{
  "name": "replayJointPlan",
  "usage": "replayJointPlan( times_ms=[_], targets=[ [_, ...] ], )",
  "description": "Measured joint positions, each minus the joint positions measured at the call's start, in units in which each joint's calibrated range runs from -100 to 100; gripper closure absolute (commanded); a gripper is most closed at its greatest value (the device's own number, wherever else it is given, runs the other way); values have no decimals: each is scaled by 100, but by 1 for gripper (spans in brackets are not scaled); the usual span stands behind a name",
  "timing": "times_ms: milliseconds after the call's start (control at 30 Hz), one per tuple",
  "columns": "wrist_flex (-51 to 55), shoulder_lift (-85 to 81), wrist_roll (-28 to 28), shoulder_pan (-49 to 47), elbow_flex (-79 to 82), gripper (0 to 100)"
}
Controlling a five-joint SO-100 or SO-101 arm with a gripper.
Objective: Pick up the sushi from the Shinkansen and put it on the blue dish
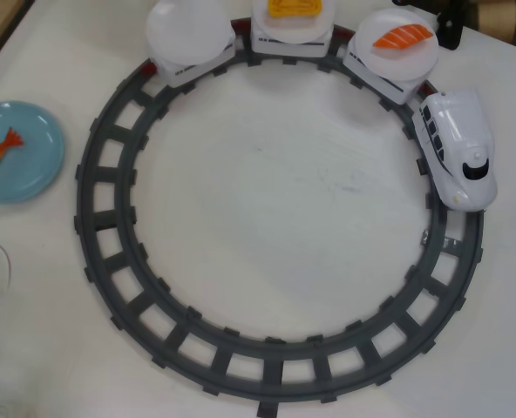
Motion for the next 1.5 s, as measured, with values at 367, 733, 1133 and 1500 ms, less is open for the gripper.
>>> replayJointPlan(
  times_ms=[367, 733, 1133, 1500],
  targets=[
    [0, -1012, 0, -8, 842, 97],
    [-605, -1080, 0, -8, 1821, 97],
    [-655, -1105, 0, 0, 1921, 97],
    [-655, -1105, 0, 0, 1921, 97]
  ],
)
